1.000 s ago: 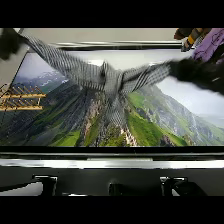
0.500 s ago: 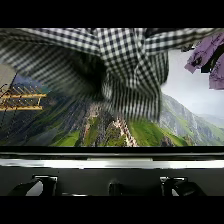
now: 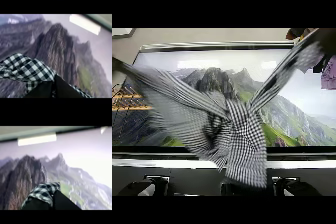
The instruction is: Fold the clothes and pants, and hang the long-sleeved shirts on hangers.
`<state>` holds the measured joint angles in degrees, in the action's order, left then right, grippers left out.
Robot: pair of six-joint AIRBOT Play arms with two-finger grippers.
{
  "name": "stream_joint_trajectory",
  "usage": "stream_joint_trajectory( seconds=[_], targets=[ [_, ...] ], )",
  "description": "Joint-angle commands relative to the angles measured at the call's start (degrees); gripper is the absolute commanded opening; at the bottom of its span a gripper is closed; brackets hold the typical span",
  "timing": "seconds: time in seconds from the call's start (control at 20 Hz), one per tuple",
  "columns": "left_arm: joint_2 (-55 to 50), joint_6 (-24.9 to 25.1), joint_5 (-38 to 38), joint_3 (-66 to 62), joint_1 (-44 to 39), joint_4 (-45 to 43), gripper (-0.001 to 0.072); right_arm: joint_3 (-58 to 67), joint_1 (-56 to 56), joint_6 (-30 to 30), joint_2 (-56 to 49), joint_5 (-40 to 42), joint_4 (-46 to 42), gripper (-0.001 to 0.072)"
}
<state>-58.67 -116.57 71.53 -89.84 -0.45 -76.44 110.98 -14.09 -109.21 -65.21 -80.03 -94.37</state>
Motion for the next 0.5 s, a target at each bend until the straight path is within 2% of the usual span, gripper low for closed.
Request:
stream_joint_trajectory(
  seconds=[0.0, 0.15, 0.25, 0.3, 0.35, 0.4, 0.45],
  targets=[
    [-5.95, -0.07, -5.05, 15.45, -8.37, 0.63, 0.0027, -0.66, -0.04, 1.53, -17.49, -7.45, 3.26, 0.0031],
    [-12.44, -0.04, -11.65, 21.24, -10.97, 3.54, 0.0027, -0.63, -0.04, 3.1, -32.11, -1.68, 3.26, 0.0037],
    [-16.28, 0.02, -12.9, 21.2, -10.67, 5.88, 0.0027, -0.63, -0.04, 2.95, -38.14, 0.04, 3.21, 0.0093],
    [-17.31, 0.2, -13.73, 21.2, -10.49, 6.29, 0.0027, -0.63, -0.02, 2.97, -39.54, -0.31, 2.89, 0.0096],
    [-17.75, 0.61, -14.27, 21.2, -10.23, 6.47, 0.0027, -0.63, -0.02, 3.23, -39.71, -0.85, 1.4, 0.0155],
    [-17.77, 0.74, -14.47, 21.2, -9.81, 6.43, 0.0027, -0.46, -0.02, 5.03, -39.17, -1.53, -0.5, 0.032],
    [-17.68, 1.33, -14.51, 21.2, -9.22, 6.45, 0.0027, -0.33, 0.02, 8.66, -37.88, -2.64, -3.39, 0.0437]
  ],
)
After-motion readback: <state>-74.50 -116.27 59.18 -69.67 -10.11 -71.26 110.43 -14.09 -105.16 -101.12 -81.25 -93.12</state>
